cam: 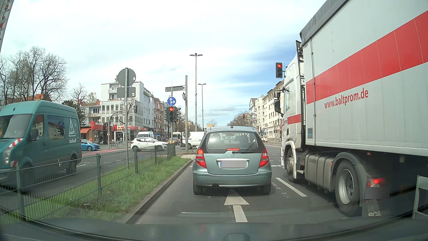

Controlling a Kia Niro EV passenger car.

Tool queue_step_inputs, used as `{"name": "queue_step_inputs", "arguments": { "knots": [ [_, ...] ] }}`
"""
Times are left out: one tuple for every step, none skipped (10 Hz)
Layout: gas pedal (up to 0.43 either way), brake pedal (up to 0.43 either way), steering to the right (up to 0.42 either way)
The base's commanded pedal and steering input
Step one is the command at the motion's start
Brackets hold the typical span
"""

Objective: Follow the waypoints while adhering to traffic rules and regulations

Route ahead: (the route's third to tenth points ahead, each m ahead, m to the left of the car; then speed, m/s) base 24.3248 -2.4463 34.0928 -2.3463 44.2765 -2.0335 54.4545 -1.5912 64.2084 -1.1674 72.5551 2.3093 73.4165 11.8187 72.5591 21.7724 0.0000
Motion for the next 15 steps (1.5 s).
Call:
{"name": "queue_step_inputs", "arguments": {
  "knots": [
    [0.0,0.0,0.002],
    [0.0,0.0,0.002],
    [0.0,0.0,0.002],
    [0.0,0.0,0.002],
    [0.0,0.0,0.002],
    [0.0,0.0,0.002],
    [0.0,0.0,0.002],
    [0.0,0.0,0.002],
    [0.0,0.0,0.002],
    [0.0,0.0,0.002],
    [0.0,0.0,0.002],
    [0.0,0.0,0.002],
    [0.0,0.0,0.002],
    [0.0,0.0,0.002],
    [0.0,0.0,0.002]
  ]
}}
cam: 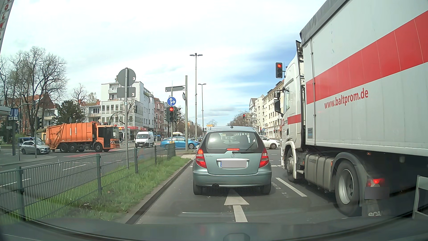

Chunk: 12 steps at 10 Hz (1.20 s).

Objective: Follow the waypoints while adhering to traffic rules and regulations

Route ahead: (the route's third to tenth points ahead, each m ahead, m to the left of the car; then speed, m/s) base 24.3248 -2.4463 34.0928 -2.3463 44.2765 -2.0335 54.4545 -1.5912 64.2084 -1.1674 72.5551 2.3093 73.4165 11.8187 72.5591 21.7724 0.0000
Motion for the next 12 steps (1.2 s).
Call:
{"name": "queue_step_inputs", "arguments": {
  "knots": [
    [0.0,0.0,0.002],
    [0.0,0.0,0.002],
    [0.0,0.0,0.002],
    [0.0,0.0,0.002],
    [0.0,0.0,0.002],
    [0.0,0.0,0.002],
    [0.0,0.0,0.002],
    [0.0,0.0,0.002],
    [0.0,0.0,0.002],
    [0.0,0.0,0.002],
    [0.0,0.0,0.002],
    [0.0,0.0,0.002]
  ]
}}
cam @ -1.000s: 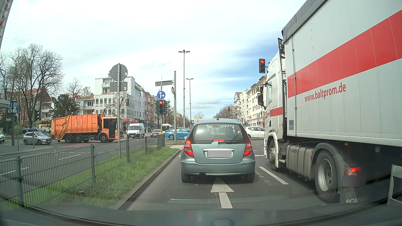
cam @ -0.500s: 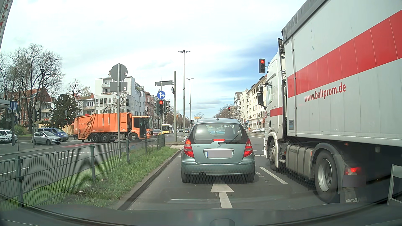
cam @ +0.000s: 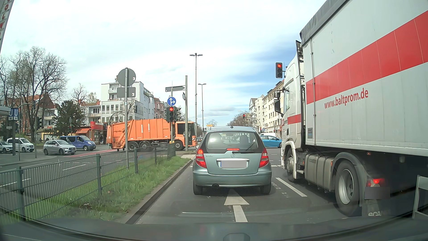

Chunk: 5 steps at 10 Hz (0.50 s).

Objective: Follow the waypoints while adhering to traffic rules and regulations

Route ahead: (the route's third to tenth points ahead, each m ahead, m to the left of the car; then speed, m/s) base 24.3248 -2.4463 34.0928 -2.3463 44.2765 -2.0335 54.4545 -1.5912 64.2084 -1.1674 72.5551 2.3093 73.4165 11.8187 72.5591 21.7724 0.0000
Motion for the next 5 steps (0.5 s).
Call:
{"name": "queue_step_inputs", "arguments": {
  "knots": [
    [0.0,0.0,0.002],
    [0.0,0.0,0.002],
    [0.0,0.0,0.002],
    [0.0,0.0,0.002],
    [0.0,0.0,0.002]
  ]
}}
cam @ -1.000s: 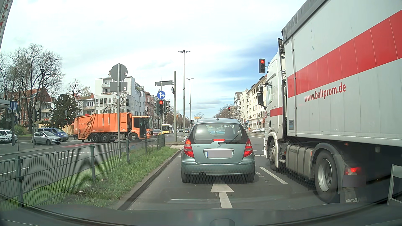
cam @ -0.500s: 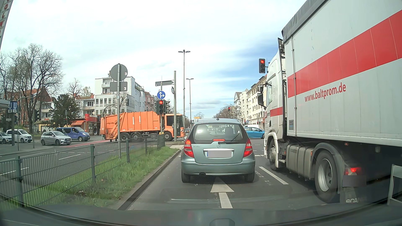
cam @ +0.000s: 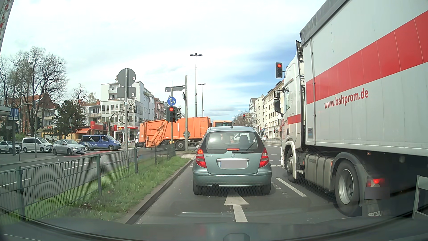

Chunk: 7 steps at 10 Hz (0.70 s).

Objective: Follow the waypoints while adhering to traffic rules and regulations

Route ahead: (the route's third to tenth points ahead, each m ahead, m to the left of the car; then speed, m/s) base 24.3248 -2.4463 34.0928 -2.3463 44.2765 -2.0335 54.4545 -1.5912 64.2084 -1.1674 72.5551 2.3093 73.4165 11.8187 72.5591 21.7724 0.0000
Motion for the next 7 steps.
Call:
{"name": "queue_step_inputs", "arguments": {
  "knots": [
    [0.0,0.0,0.002],
    [0.0,0.0,0.002],
    [0.0,0.0,0.002],
    [0.0,0.0,0.002],
    [0.0,0.0,0.002],
    [0.0,0.0,0.002],
    [0.0,0.0,0.002]
  ]
}}
